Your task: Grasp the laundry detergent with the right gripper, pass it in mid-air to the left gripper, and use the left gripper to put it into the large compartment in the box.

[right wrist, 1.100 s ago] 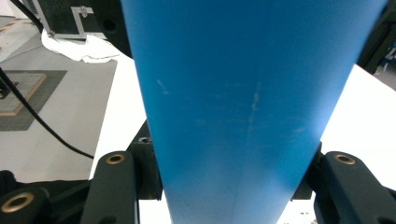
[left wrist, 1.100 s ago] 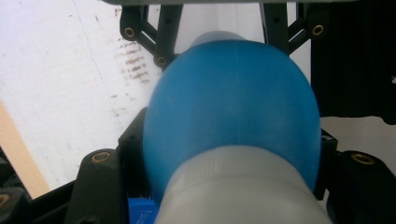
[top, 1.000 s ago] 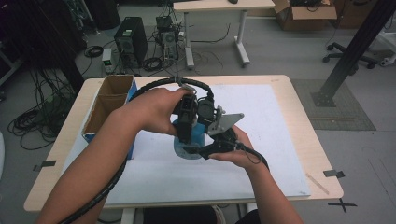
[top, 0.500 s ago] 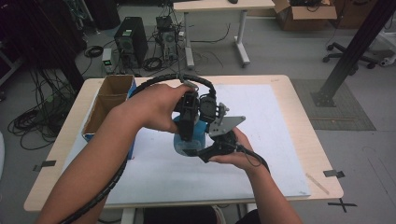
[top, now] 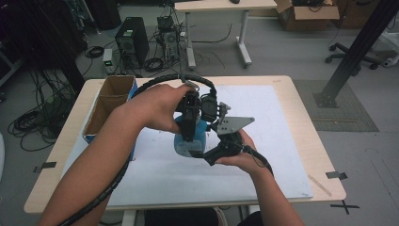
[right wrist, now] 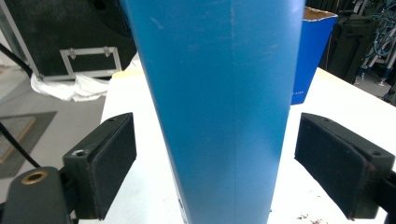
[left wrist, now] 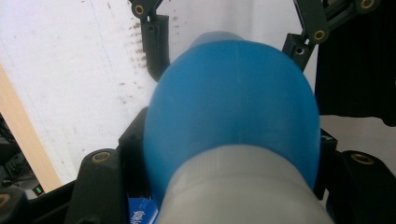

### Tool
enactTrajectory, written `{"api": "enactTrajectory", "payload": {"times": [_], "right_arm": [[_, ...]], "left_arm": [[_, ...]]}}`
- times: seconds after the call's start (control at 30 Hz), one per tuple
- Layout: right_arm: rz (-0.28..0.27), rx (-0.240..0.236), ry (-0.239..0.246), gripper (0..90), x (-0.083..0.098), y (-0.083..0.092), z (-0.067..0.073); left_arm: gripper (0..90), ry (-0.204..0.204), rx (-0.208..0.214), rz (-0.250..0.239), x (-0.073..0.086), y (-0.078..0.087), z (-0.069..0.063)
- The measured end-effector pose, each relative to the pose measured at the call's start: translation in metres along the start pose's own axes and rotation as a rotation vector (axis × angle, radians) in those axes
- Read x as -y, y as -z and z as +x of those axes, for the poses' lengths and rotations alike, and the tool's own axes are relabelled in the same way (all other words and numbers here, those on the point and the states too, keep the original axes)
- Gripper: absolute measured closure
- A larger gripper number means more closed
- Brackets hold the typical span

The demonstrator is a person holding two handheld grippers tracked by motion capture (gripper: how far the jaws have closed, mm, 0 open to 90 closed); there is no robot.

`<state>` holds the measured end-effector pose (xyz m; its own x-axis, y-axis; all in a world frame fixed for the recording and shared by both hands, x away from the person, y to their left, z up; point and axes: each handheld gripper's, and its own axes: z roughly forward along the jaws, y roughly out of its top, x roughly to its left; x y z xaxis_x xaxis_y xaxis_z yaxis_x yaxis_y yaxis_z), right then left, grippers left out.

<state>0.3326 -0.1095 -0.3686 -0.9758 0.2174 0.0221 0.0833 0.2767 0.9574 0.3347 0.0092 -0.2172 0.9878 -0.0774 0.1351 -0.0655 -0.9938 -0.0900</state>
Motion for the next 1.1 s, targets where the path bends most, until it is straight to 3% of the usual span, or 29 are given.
{"api": "enactTrajectory", "payload": {"times": [0.1, 0.27, 0.57, 0.6, 0.67, 0.83, 0.93, 1.1], "right_arm": [[-0.013, -0.003, -0.009, 11.3, 0.001, 0.001, -0.001], [-0.046, 0.019, -0.034, 0.1, 0.000, 0.007, -0.002], [-0.076, 0.029, -0.047, 0.0, -0.001, 0.016, -0.003], [-0.085, 0.039, -0.040, 0.0, 0.000, 0.022, -0.003], [-0.087, 0.043, -0.037, 0.0, 0.000, 0.029, -0.003], [-0.085, 0.079, -0.026, 0.0, 0.001, 0.050, -0.003], [-0.079, 0.113, -0.029, 0.0, 0.004, 0.069, -0.006], [-0.071, 0.152, -0.031, 0.0, 0.007, 0.089, -0.009]], "left_arm": [[38.3, -0.001, 0.000, -0.004, 0.000, 0.000, 0.000], [38.3, -0.002, 0.002, -0.002, -0.002, -0.001, 0.002], [38.3, 0.005, 0.012, 0.000, -0.002, 0.002, 0.004], [38.3, 0.034, 0.031, 0.010, -0.001, 0.003, 0.005], [38.3, 0.053, 0.042, 0.010, 0.000, 0.005, 0.007], [38.3, 0.090, 0.047, 0.012, 0.004, 0.008, 0.010], [38.2, 0.139, 0.065, 0.012, 0.010, 0.011, 0.015], [38.2, 0.181, 0.071, 0.013, 0.016, 0.013, 0.020]]}}
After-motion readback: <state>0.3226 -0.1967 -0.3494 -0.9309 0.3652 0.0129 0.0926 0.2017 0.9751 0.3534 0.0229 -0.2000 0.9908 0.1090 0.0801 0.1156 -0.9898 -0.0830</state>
